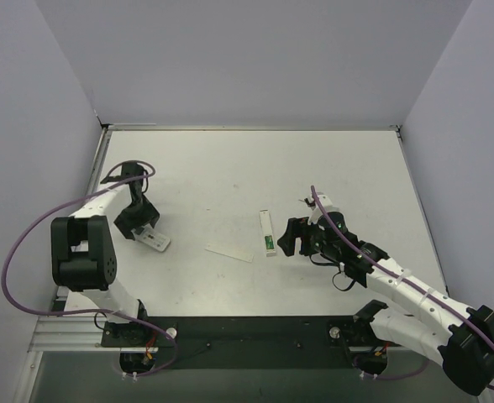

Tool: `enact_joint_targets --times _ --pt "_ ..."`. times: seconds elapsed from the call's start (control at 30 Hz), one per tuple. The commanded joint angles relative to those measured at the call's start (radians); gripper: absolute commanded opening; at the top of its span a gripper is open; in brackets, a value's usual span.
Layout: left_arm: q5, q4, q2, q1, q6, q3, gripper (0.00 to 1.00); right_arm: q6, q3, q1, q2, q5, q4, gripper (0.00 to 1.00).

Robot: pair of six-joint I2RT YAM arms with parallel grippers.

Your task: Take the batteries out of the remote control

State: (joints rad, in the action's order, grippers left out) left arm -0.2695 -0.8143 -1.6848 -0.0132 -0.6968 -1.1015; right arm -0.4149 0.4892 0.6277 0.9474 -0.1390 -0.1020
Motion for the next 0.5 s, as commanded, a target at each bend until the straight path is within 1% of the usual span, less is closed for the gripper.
enact_joint_targets --times 0.0,0.1,0.33,0.47 --pt "-0.017 0.032 0.074 -0.016 -0.024 0.028 0.77 0.008 0.005 -0.005 -0.007 -0.010 -0.036 0.74" --pt "-0.001 0.058 0.080 -0.028 -0.030 0.054 0.77 0.010 0.003 -0.005 -0.015 -0.010 -0.036 0.74" --pt "0.033 0.073 0.059 -0.042 -0.043 0.060 0.77 0.013 -0.004 -0.005 -0.035 -0.010 -0.033 0.74" --pt "0.047 0.127 0.076 -0.042 -0.070 0.092 0.77 0.013 -0.006 -0.005 -0.041 -0.010 -0.033 0.74"
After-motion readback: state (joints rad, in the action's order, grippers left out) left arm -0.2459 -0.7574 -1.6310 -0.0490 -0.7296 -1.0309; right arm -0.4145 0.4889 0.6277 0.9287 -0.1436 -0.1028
